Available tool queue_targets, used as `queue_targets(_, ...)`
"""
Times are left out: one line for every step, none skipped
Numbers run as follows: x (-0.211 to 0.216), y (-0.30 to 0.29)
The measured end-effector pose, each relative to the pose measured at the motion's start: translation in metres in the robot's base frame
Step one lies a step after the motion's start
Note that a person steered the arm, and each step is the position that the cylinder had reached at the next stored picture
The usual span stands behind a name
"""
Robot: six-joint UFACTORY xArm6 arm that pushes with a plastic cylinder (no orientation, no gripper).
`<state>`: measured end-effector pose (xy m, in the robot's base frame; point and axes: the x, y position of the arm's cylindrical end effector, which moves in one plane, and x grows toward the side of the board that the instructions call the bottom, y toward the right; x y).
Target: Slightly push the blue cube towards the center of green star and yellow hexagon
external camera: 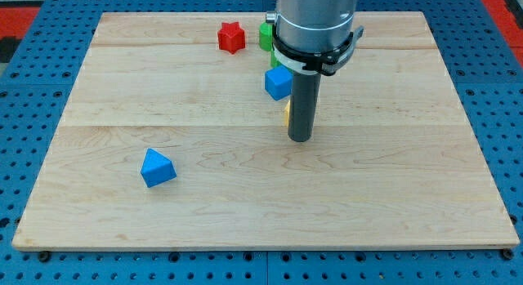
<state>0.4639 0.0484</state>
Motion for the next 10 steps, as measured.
queue_targets(0.001, -0.002)
queue_targets(0.017, 0.003)
queue_targets(0.008, -0.022)
queue_targets(-0.016, -0.071)
queue_targets(-0.048, -0.098)
queue_targets(-0.086, -0.106)
queue_targets(-0.104, -0.106)
queue_targets(-0.109, -0.106)
queue_targets(-0.116, -0.104)
queue_targets(-0.119, -0.097)
